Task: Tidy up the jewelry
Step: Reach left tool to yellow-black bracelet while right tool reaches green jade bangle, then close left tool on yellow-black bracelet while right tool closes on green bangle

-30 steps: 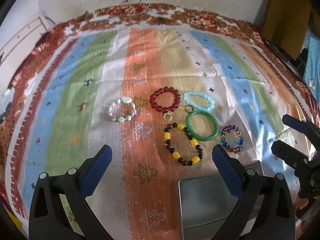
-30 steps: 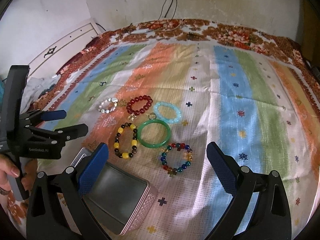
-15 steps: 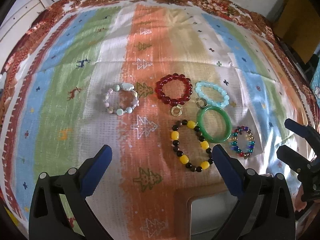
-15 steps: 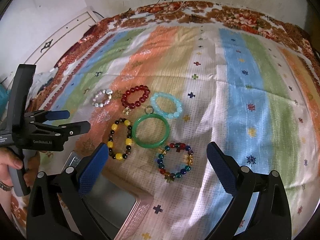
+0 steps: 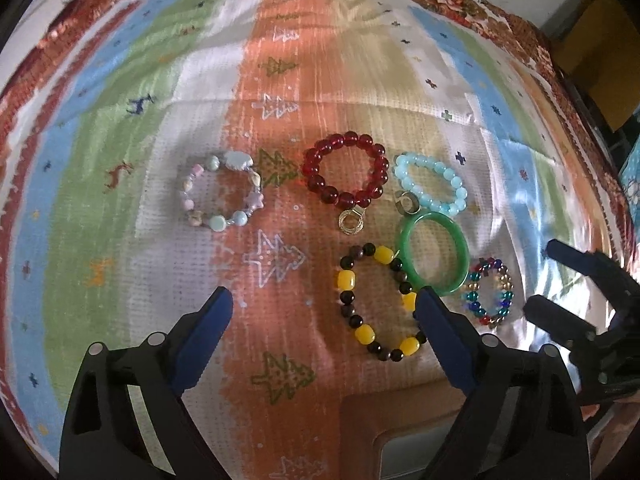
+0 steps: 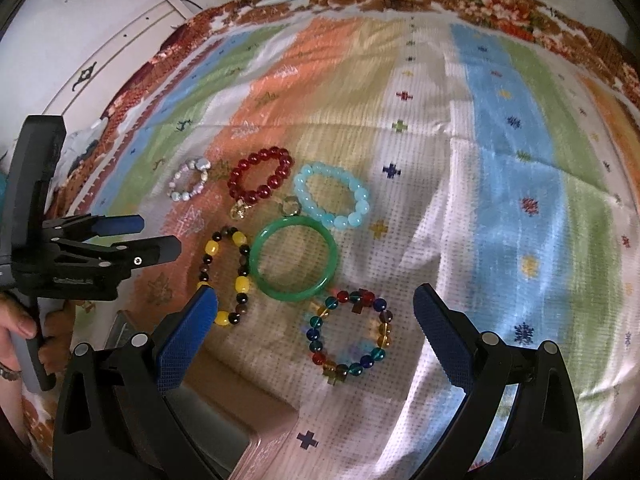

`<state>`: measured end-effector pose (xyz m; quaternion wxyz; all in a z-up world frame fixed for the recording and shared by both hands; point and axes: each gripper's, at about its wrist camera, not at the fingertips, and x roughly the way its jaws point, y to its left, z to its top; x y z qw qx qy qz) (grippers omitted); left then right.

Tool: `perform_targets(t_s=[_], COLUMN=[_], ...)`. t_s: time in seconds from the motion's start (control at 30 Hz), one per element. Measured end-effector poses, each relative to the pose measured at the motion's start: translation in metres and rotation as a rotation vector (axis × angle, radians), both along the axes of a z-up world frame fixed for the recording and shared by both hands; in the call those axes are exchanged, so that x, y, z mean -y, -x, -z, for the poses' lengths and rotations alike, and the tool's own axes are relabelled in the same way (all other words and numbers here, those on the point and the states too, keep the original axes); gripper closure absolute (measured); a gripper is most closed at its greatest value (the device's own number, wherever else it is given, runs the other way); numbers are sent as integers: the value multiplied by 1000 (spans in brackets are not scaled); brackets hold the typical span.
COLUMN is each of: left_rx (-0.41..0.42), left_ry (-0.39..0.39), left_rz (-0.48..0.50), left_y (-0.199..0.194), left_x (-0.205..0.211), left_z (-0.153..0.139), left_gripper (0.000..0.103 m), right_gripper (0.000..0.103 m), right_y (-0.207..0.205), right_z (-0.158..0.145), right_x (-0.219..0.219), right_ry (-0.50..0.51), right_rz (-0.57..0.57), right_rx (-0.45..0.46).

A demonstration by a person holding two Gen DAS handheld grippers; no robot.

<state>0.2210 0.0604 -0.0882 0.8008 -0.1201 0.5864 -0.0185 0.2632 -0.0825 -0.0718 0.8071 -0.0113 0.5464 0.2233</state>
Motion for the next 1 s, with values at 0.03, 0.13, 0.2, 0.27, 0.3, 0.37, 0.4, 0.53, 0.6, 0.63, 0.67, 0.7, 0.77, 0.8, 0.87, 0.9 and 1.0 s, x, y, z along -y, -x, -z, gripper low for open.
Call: perform_targets(t_s=[0.03, 0.13, 0.2, 0.27, 0.3, 0.37, 0.4, 0.53, 0.6, 0.63, 0.67, 0.7, 0.77, 0.8, 0.87, 0.9, 1.0], left_rx=[-12, -39, -50, -57, -60, -64, -66, -80, -88, -90, -90, -90, -91, -92, -91, -91, -93], left_ry=[10, 23, 21, 20, 21, 20, 19, 15, 8, 5, 3, -1, -7, -13, -28, -41, -67], left_rz=[-3, -12, -11, -10, -8, -5, -3, 5, 10, 11, 13, 15, 18, 22, 29, 35, 49], left_y=[-2, -6, -7, -9, -10, -13, -14, -19, -21, -21, -22, -23, -24, -25, -26, -27, -29], left_x=[-1, -4, -4, -4, -4, -3, -2, -1, 0, 1, 2, 3, 4, 5, 8, 10, 15], left_z=[3, 11, 15, 18, 20, 22, 23, 30, 33, 34, 35, 36, 37, 38, 39, 39, 40], left_gripper=[16, 19, 21, 21, 22, 23, 23, 27, 29, 29, 30, 30, 30, 30, 31, 32, 34], right_gripper=[4, 4, 4, 4, 4, 4, 4, 4, 10, 11, 11, 11, 13, 15, 17, 18, 21], right_y=[-2, -9, -13, -16, -18, -20, -21, -27, -29, -30, -31, -32, -33, -34, -36, -38, -41], right_z=[2, 10, 12, 15, 16, 18, 19, 25, 29, 30, 31, 32, 33, 34, 37, 39, 45], right_x=[0, -1, -1, -3, -4, -7, -8, -11, -13, -14, -15, -16, -18, -19, -20, -21, -22], right_ry=[-1, -2, 2, -1, -1, 1, 4, 20, 23, 24, 25, 29, 34, 37, 44, 50, 60], right_rz=[2, 5, 12, 8, 6, -3, -4, -7, -11, -11, -14, -17, -22, -22, -22, -21, -19], right_rx=[-7, -33, -32, -41, -44, -49, -50, -64, -73, -78, -82, -84, -89, -91, -98, -102, -110])
